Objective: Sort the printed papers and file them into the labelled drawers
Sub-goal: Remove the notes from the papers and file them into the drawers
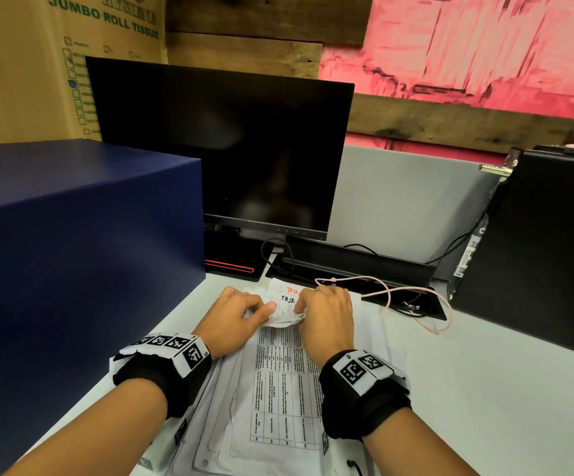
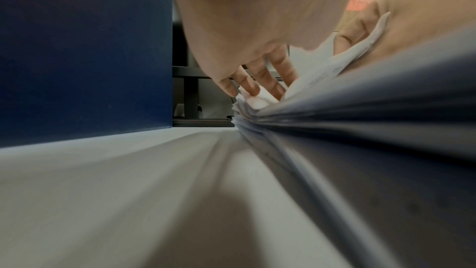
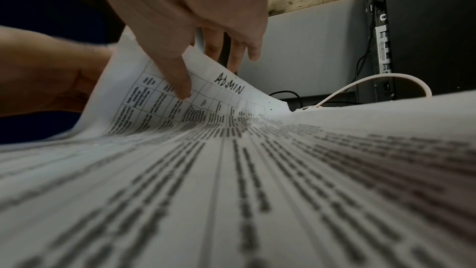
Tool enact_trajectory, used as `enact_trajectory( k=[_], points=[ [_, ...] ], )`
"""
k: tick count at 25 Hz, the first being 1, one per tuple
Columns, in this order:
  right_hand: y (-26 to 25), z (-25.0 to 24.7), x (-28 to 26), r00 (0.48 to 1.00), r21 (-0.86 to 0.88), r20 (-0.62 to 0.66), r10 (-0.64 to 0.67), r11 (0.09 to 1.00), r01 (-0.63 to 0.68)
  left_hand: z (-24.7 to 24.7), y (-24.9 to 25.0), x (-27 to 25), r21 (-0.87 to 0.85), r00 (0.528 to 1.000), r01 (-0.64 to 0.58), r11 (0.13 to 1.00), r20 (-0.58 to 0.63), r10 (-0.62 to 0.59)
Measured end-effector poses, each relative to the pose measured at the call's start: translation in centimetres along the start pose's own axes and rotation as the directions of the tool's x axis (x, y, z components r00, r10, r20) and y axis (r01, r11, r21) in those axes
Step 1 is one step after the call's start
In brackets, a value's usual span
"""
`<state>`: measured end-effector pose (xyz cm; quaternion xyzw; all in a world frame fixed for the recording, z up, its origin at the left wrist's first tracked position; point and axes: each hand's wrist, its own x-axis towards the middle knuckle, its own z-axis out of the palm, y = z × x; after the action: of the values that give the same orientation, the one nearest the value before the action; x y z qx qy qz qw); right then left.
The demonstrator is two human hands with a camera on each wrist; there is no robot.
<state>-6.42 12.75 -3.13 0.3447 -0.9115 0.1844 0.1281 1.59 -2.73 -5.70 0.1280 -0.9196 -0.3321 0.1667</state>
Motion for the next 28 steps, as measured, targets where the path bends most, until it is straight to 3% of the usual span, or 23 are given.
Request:
enact_trajectory(
  k=[4, 8, 13, 17, 19, 21, 24, 28],
  points=[
    [-0.2, 0.1, -0.1, 1.000, -0.011, -0.017, 0.017, 1.000, -0.017, -0.2, 0.0, -0.3, -0.063, 0.996, 0.013, 0.998, 0.086, -0.007],
    [-0.1, 0.1, -0.1, 0.994, 0.025, -0.079, 0.079, 0.997, -0.078, -0.5, 0.4, -0.3, 0.046, 0.988, 0.013, 0.999, 0.156, -0.020],
    [-0.1, 1.1, 0.5, 0.970, 0.078, -0.181, 0.162, 0.986, -0.150, -0.5, 0.6, -0.3, 0.164, 0.994, 0.031, 0.986, 0.095, -0.047],
    [1.5, 0.0, 0.0, 0.973, 0.122, -0.127, 0.190, 0.977, -0.175, -0.2, -0.1, 0.0, 0.199, 0.994, 0.064, 0.978, 0.075, -0.081],
    [3.6, -1.4, -0.3, 0.968, 0.133, -0.102, 0.228, 0.968, -0.214, -0.3, -0.2, 0.0, 0.160, 0.994, 0.106, 0.981, 0.010, -0.109],
    [5.8, -2.8, -0.8, 0.955, 0.158, -0.049, 0.294, 0.946, -0.283, -1.2, 0.7, -0.5, 0.018, 0.991, 0.114, 0.993, -0.067, -0.112],
    [7.7, -4.1, -1.6, 0.921, 0.430, 0.153, 0.358, 0.815, -0.388, -3.4, 3.4, -1.8, -0.185, 0.983, 0.122, 0.975, -0.112, -0.145],
    [6.5, -6.1, -2.0, 0.934, 0.811, 0.256, 0.249, 0.471, -0.348, -6.4, 7.0, -3.1, -0.549, 0.984, 0.000, 0.836, -0.147, -0.097]
  ],
)
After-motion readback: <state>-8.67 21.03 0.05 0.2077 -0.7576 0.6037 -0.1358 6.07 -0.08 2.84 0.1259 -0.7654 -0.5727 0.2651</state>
